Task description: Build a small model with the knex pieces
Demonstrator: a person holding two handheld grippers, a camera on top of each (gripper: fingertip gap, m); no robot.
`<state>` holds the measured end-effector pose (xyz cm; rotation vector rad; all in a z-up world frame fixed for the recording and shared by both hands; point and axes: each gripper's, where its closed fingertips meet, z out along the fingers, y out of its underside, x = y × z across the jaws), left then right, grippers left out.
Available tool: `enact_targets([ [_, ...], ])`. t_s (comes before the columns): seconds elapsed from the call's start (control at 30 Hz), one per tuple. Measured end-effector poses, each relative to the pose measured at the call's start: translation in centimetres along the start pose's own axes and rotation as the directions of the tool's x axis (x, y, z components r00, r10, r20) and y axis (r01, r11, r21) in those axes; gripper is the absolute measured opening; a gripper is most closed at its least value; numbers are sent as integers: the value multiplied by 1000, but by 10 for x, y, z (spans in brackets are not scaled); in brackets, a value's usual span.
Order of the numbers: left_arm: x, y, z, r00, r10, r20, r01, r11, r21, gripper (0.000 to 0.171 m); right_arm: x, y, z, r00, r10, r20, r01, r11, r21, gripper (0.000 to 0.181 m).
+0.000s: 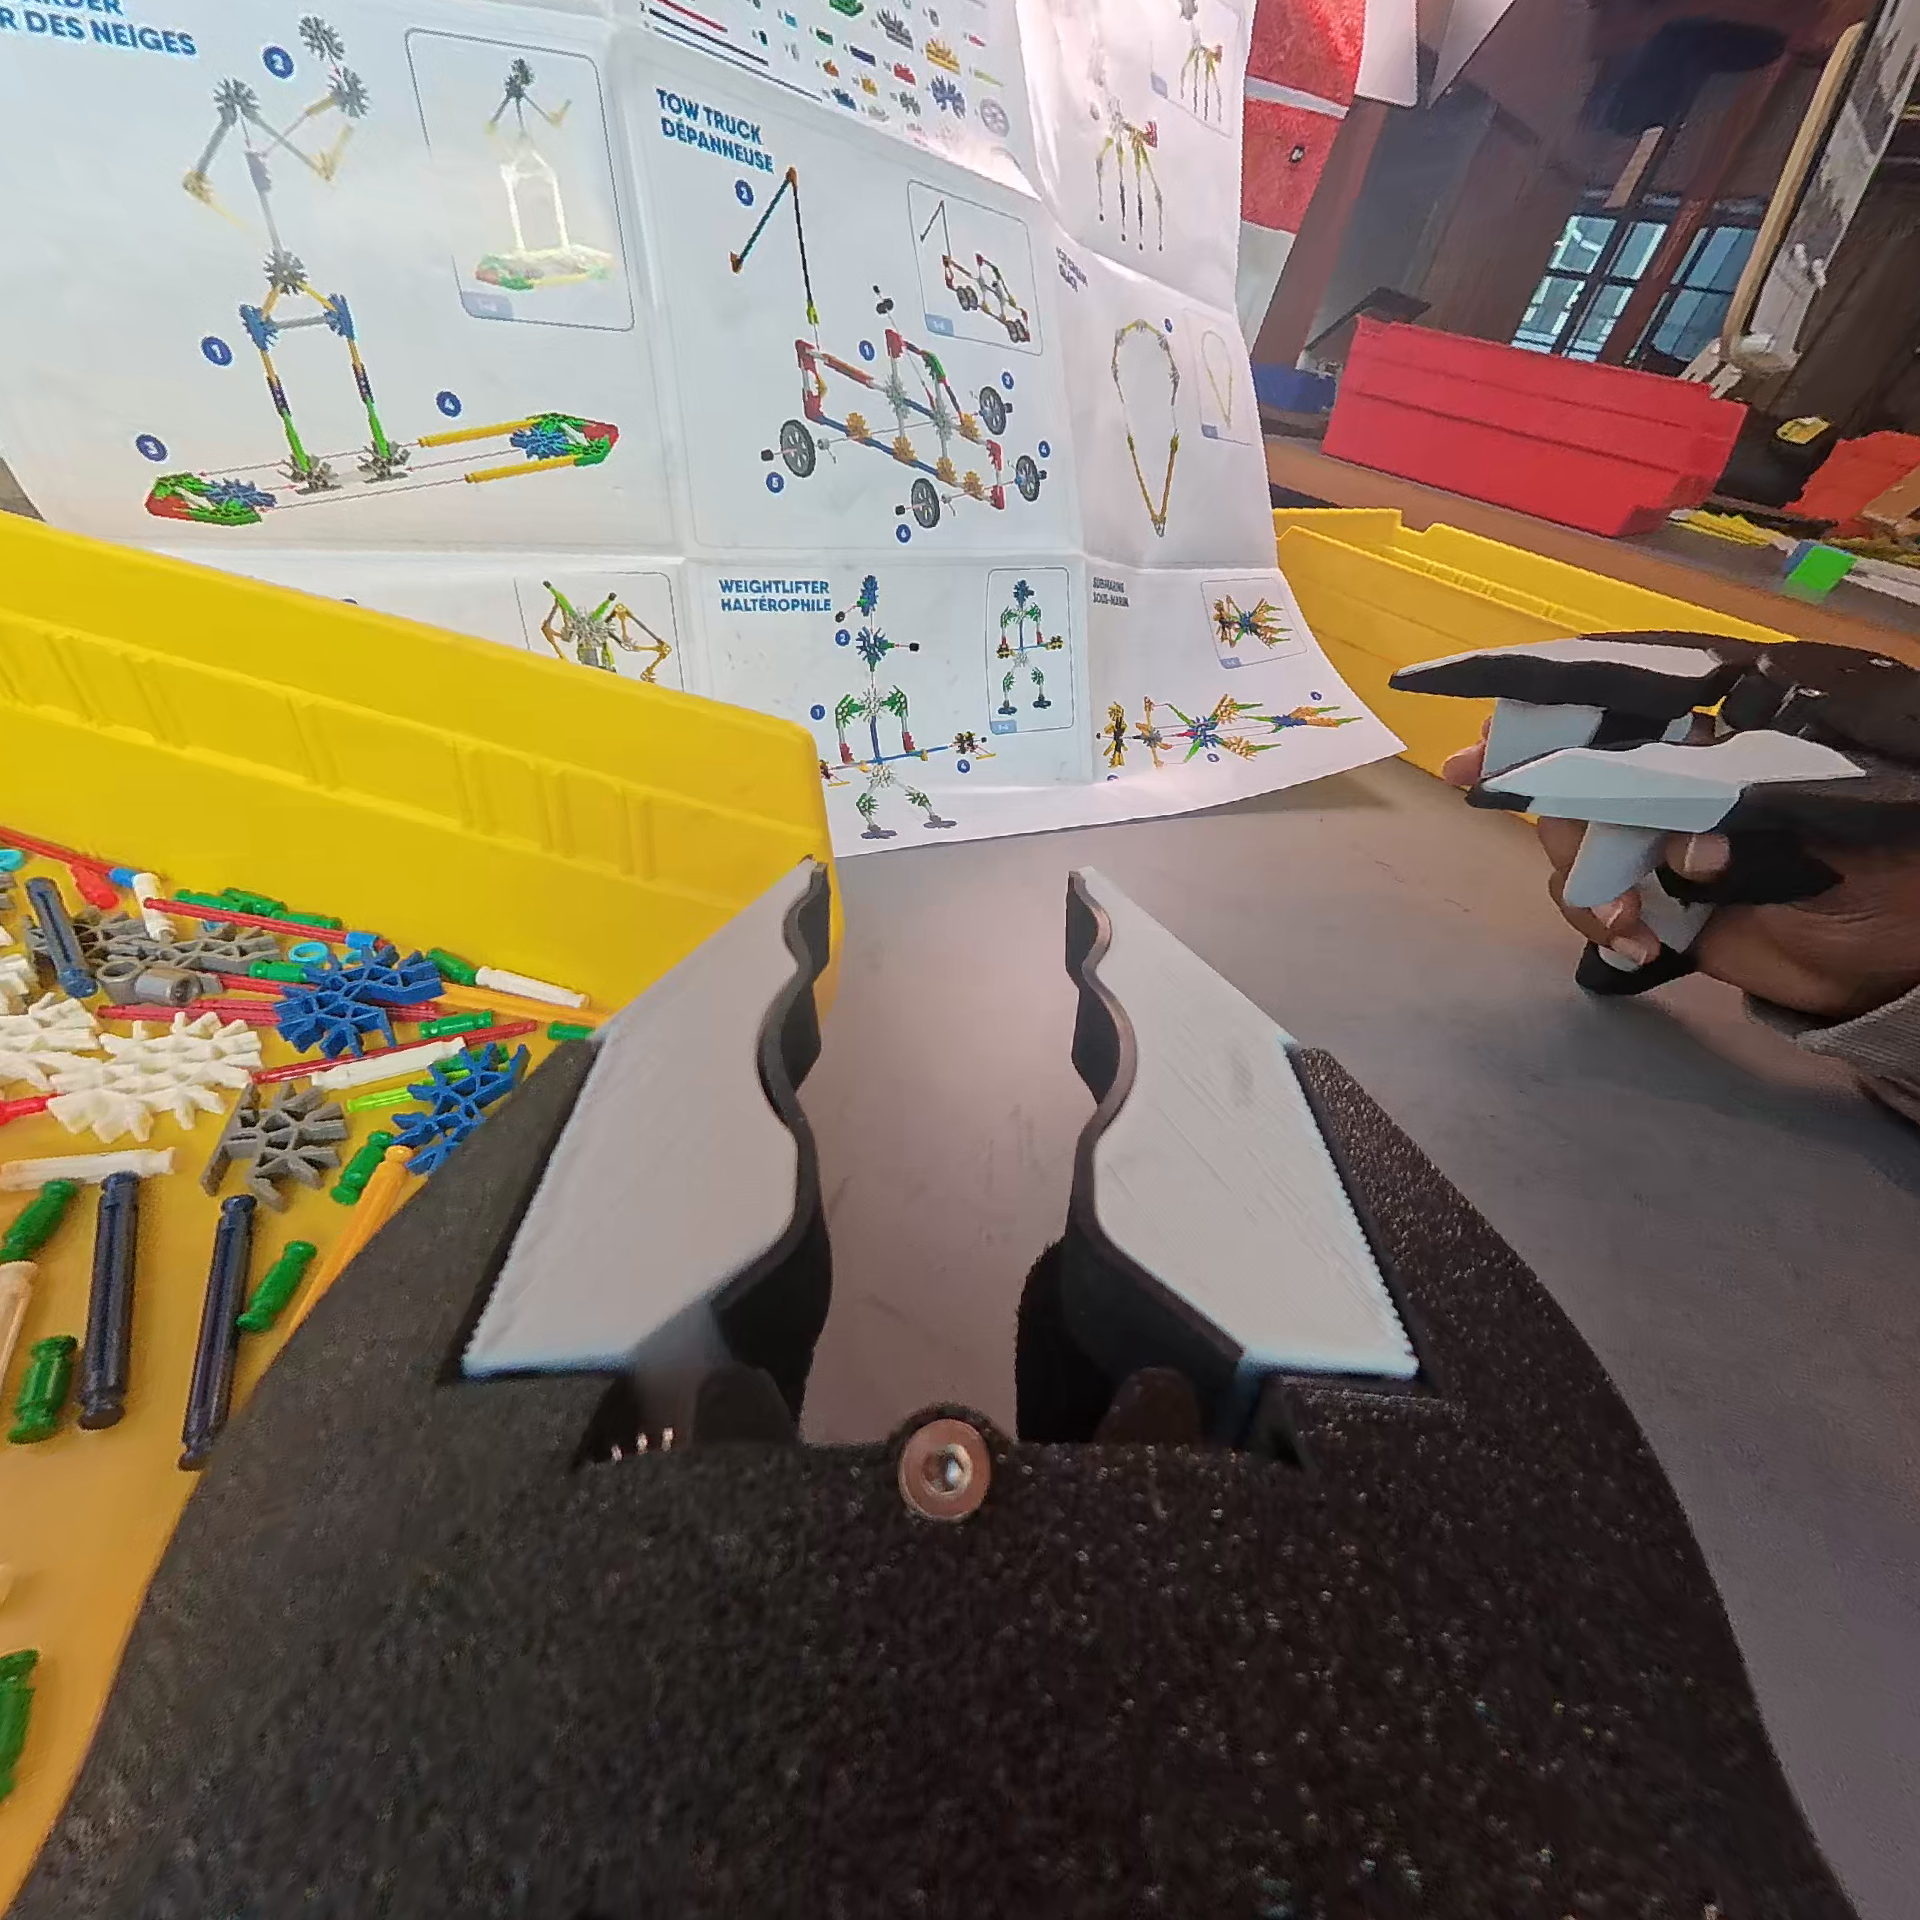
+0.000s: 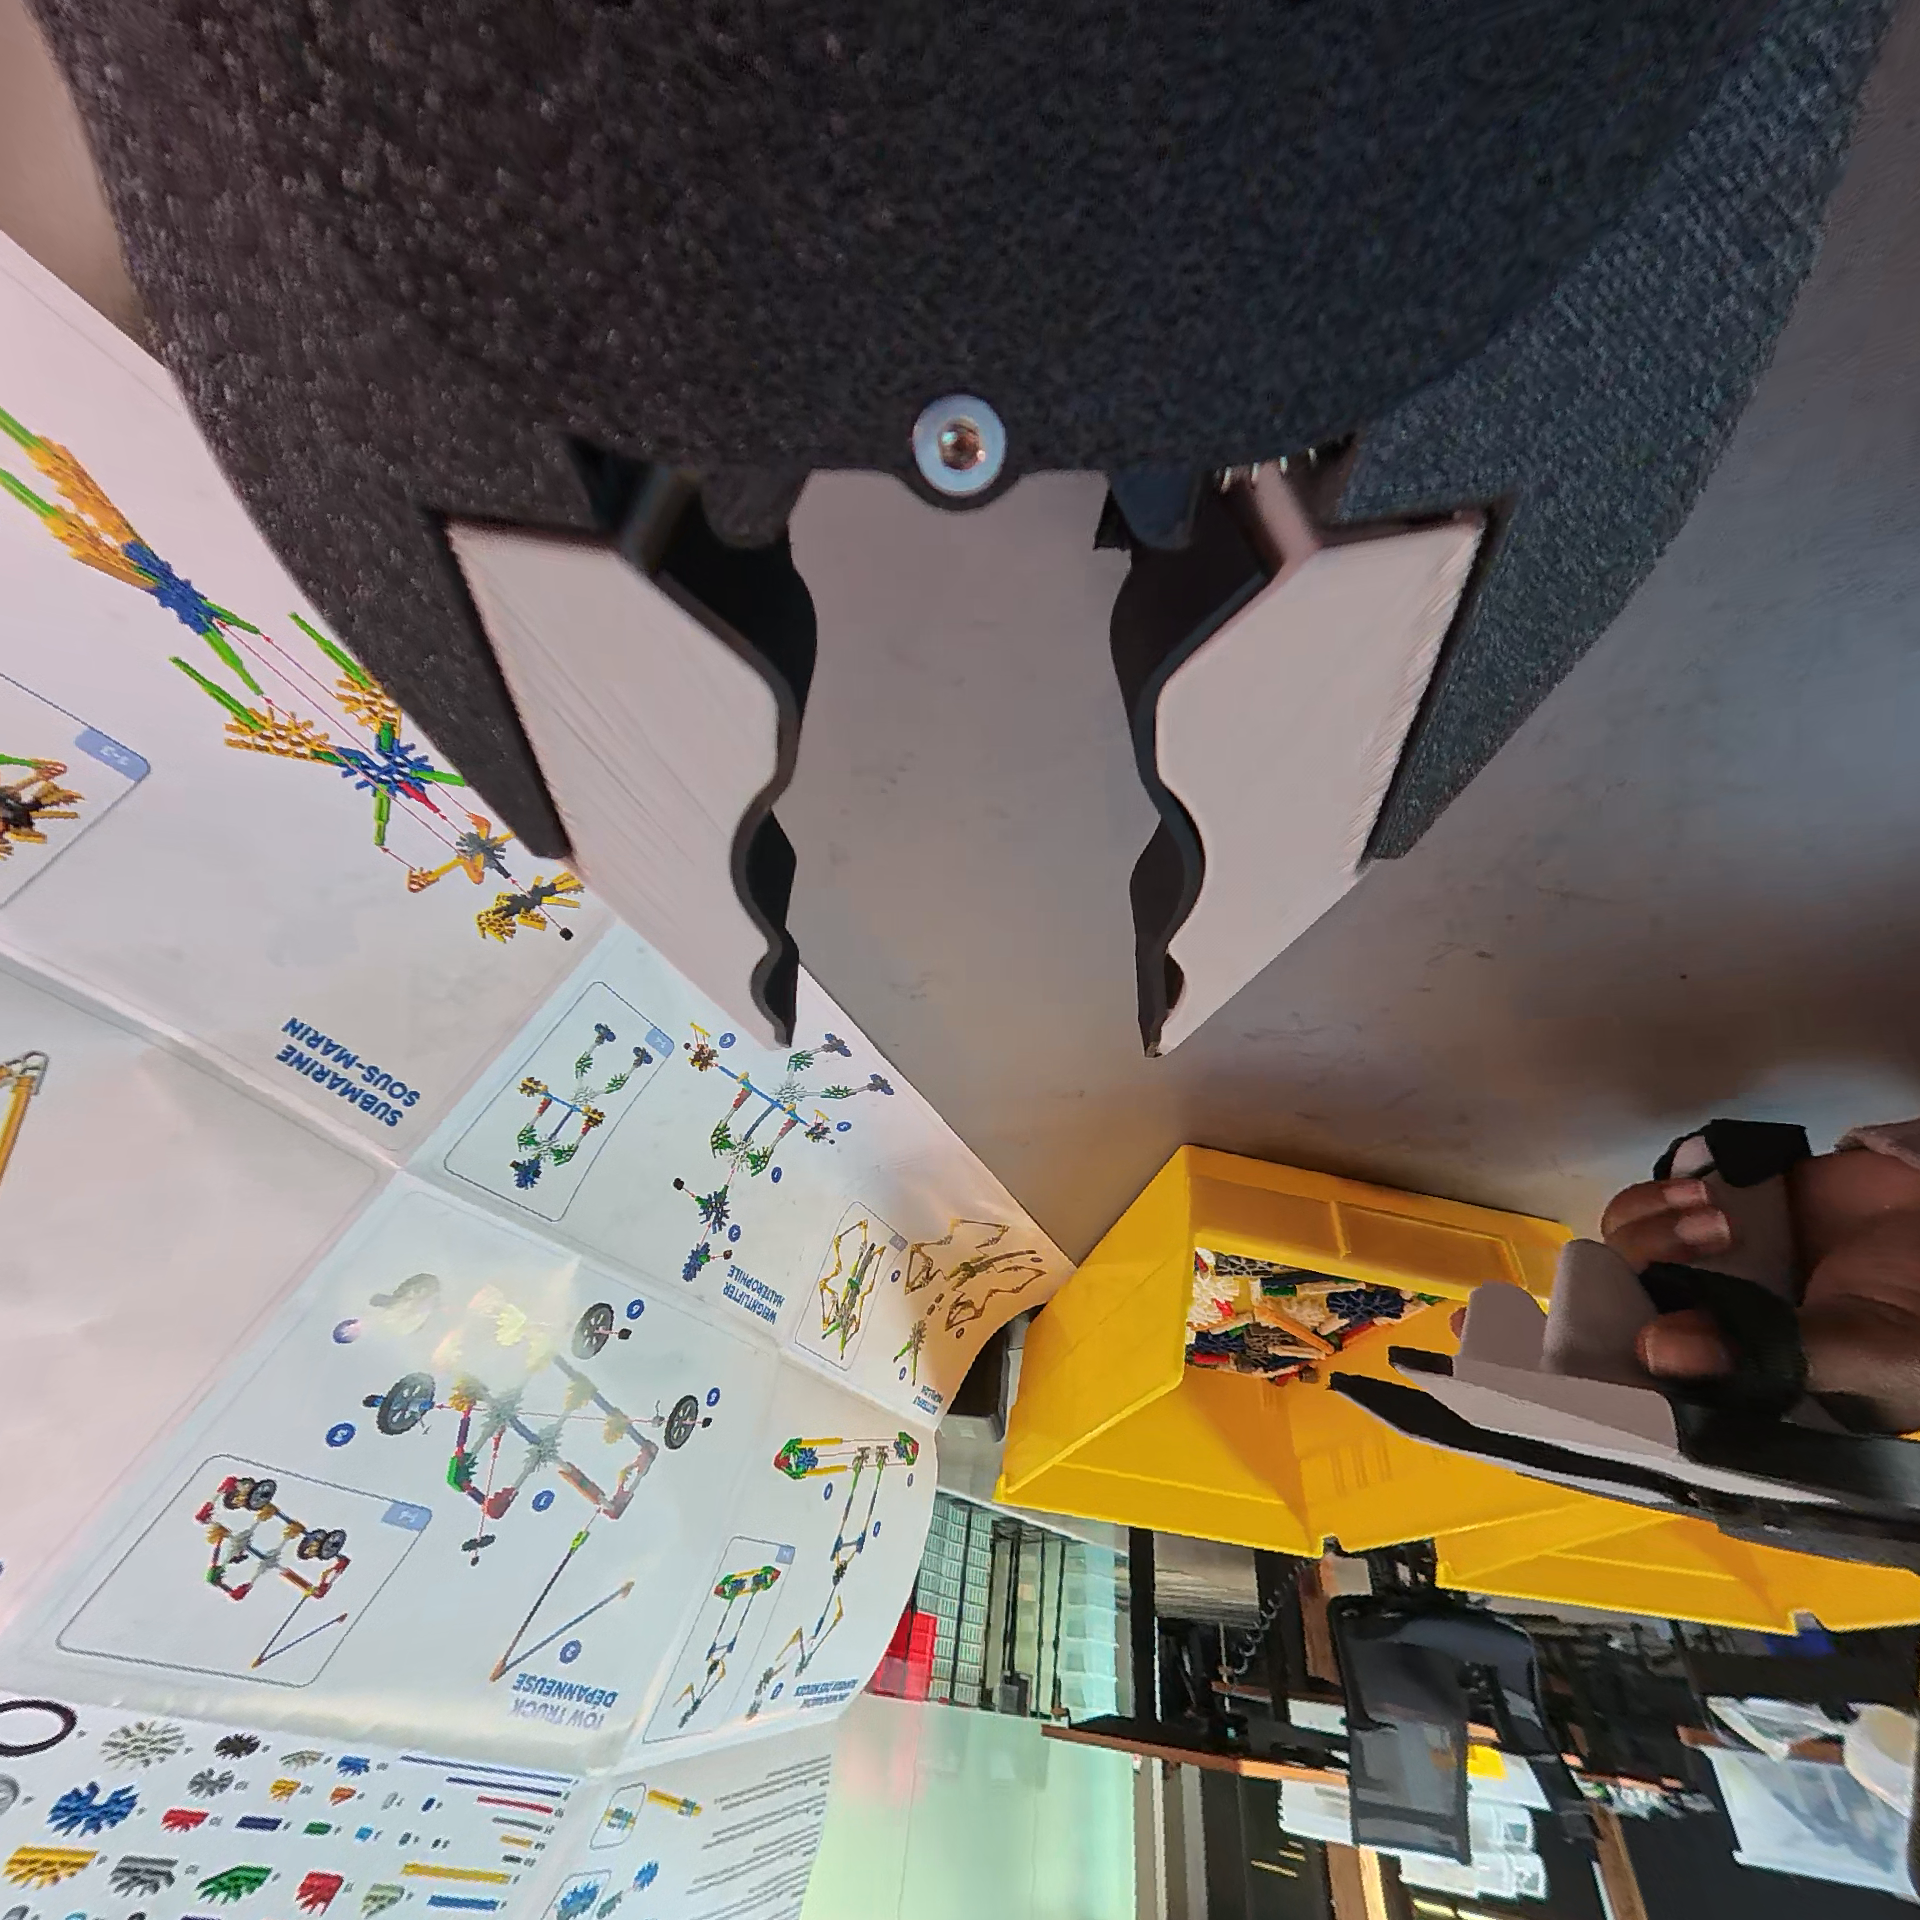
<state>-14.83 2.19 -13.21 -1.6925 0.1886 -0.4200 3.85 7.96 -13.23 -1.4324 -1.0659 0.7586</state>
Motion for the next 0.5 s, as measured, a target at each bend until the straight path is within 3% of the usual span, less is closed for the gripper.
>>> enact_targets([
  [0.5, -11, 6, 1, 998, -2, 60, 4, 1000, -25, 48, 2, -1, -1, 1000, 18, 4, -19, 1000, 8, 58],
])
